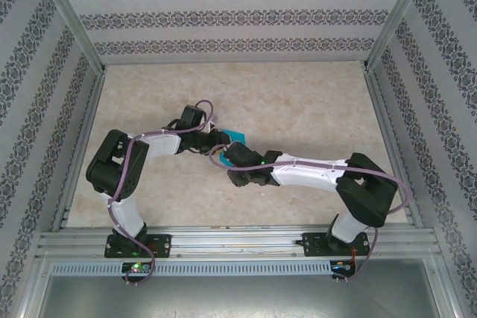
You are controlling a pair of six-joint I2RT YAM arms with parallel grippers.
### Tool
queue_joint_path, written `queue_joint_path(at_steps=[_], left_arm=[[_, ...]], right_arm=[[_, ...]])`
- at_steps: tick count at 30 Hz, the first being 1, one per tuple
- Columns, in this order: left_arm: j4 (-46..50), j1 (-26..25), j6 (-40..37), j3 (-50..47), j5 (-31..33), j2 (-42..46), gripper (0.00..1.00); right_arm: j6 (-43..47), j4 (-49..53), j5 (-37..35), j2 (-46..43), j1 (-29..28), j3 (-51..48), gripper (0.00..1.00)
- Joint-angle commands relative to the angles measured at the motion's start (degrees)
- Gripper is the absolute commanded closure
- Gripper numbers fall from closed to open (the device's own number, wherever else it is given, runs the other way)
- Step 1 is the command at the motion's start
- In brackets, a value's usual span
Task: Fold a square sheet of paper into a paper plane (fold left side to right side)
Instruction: Fourth fold the wing at the center of the table.
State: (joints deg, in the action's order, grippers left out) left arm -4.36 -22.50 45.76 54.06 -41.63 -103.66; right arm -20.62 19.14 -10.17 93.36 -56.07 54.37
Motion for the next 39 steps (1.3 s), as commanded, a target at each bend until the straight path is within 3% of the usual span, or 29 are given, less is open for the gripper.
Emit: queue_joint_path(at_steps=[1,22,28,34,39], left_arm=[[-1.53,-0.62,0.82,1.64,-0.83,2.59,0.72],[-0.65,-0.79,0.94,2.49,-0.48,3.11,0.71],[0.39,-0.79,0.15,2.24,0.96,3.72,0.71],[1.46,-0.12,-0.73,1.36,2.03,4.63,0.63],[1.97,1.99,-1.27,-1.05,2.02,6.74,0.57]], right_arm=[[-0.33,1.95,-6.61,1.50,-0.35,1.93,0.60],[-0.35,1.75,-8.79,8.06,-0.40,4.62,0.63],[-0.57,1.82,-9.51,7.80,-0.38,4.26,0.75],[-0.82,2.09,-9.29,8.12,-0.39,3.91,0.93],[-0.76,2.44,-8.97,8.72,-0.35,3.90,1.00]])
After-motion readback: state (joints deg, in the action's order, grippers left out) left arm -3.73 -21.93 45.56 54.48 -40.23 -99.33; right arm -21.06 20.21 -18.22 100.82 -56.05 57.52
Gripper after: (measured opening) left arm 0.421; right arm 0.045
